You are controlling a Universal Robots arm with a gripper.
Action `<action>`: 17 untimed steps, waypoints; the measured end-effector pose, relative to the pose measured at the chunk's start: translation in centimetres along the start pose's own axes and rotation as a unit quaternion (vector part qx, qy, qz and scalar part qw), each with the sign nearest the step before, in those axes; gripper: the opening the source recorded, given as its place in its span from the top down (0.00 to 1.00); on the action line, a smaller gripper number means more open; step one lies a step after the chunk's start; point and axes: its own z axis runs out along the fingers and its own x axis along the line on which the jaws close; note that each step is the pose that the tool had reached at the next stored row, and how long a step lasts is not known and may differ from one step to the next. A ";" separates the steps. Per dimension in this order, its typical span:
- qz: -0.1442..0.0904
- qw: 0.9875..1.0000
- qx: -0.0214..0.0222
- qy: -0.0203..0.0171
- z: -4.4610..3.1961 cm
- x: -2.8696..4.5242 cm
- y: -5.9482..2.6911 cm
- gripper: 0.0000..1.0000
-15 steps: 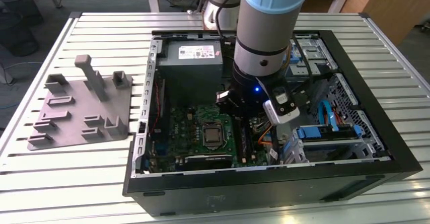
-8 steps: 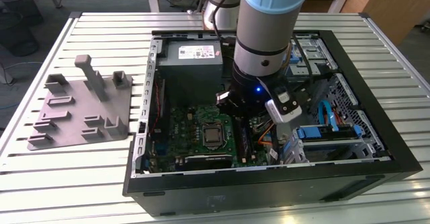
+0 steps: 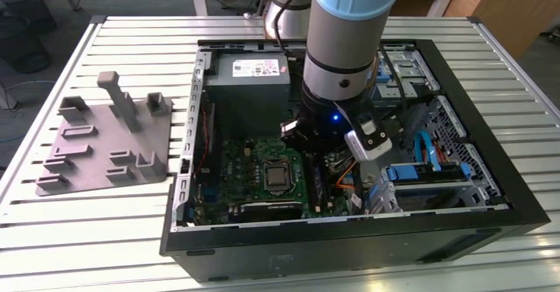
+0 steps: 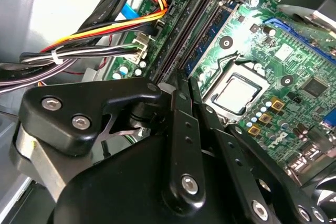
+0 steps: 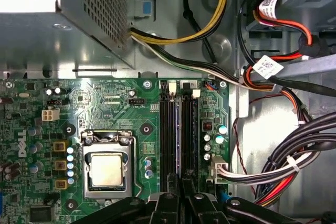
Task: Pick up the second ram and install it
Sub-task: 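Insert the second ram into the second slot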
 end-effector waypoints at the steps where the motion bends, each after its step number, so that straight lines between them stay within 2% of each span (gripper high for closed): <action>1: 0.000 1.000 0.000 0.000 0.00 0.00 0.00 0.87; 17: -0.001 1.000 0.000 0.000 0.70 0.28 0.01 0.87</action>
